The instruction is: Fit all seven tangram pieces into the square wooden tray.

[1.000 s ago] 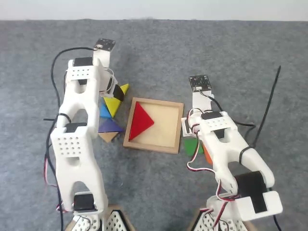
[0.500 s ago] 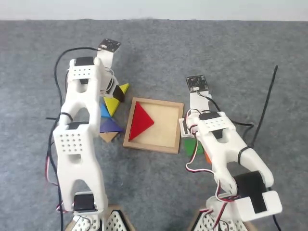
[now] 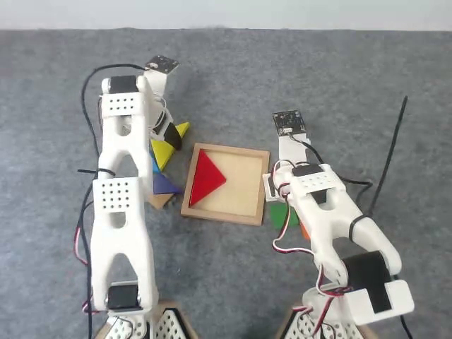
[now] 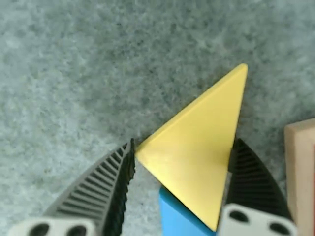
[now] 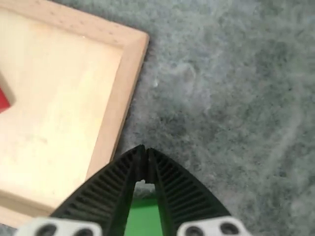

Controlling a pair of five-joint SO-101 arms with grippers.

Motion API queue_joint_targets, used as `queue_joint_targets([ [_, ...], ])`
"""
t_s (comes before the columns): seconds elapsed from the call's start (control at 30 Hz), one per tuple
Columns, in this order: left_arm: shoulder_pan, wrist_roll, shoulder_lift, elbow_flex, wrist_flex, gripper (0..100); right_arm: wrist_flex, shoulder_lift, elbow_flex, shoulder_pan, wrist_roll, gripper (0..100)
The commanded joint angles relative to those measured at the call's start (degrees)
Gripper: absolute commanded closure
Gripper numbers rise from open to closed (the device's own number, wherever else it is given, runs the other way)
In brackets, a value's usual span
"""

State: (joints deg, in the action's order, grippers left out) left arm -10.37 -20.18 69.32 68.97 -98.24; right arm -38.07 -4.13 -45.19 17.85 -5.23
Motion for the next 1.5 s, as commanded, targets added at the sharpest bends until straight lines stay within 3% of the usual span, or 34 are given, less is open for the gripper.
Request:
queue_joint_targets([
  [0.0,-0.7,-2.37,-0.53,2.86,-2.37,71,-0.48,-2.33,2.9,0.04,-0.53,99.1],
  [0.37,-0.53,-13.45,-0.26,2.86,-2.37,71,-0.48,-2.42,2.9,0.04,-0.53,99.1],
  [0.77,-0.44,-13.63,-4.04,2.07,-2.46,75,-0.48,-2.42,2.9,0.04,-0.53,99.1],
  [1.27,0.09,-13.89,-24.62,-18.42,-2.11,75,-0.48,-2.42,2.9,0.04,-0.53,99.1],
  [1.47,-1.32,-13.98,-24.0,-23.87,5.71,73,-0.48,-2.42,2.9,-0.04,-0.53,99.1],
])
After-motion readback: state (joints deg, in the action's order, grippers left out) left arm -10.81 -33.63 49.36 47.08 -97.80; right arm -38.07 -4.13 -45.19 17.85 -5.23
